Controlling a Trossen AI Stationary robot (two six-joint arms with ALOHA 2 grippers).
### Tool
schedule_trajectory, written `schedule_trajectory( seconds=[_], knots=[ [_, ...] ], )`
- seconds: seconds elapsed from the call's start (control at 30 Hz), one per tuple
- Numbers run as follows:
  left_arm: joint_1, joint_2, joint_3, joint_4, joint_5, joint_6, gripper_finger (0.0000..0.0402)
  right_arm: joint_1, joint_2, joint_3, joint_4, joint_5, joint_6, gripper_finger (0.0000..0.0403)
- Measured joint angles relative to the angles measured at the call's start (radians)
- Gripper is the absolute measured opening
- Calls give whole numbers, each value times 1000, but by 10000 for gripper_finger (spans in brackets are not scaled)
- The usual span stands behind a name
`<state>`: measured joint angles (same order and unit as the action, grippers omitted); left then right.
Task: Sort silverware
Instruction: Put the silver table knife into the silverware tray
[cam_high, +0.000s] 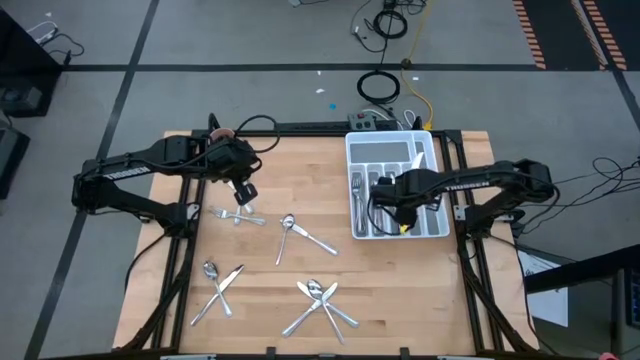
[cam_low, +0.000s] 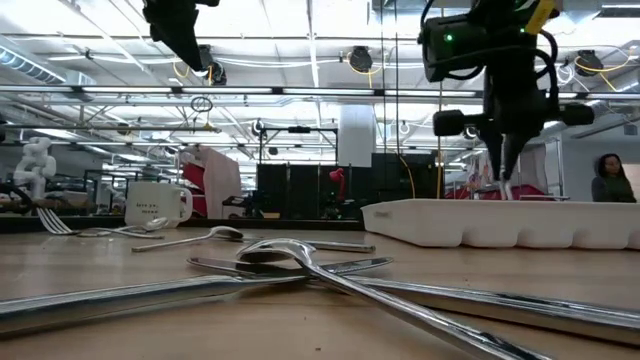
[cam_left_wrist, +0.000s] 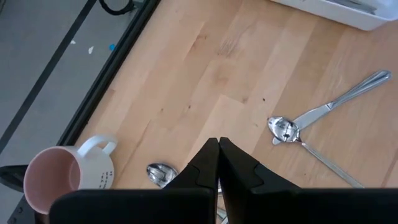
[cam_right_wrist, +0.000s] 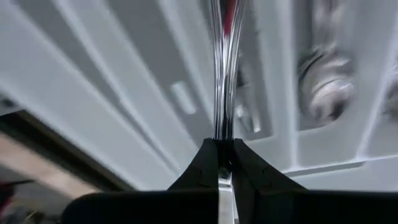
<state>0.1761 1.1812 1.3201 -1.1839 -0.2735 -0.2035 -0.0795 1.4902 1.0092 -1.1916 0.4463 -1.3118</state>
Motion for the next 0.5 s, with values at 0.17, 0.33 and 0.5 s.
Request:
schedule_trajectory(
  seconds=[0.17, 0.33, 0.5],
  knots=[
    [0, 0, 0, 0, 0, 0, 13, 9, 0, 0, 11, -43, -48, 0],
    [0, 0, 0, 0, 0, 0, 13, -6, 8, 0, 16, -115, -127, 0],
    [0, 0, 0, 0, -18, 1, 13, -31, 38, -25, 67, -112, -201, 0]
  ],
)
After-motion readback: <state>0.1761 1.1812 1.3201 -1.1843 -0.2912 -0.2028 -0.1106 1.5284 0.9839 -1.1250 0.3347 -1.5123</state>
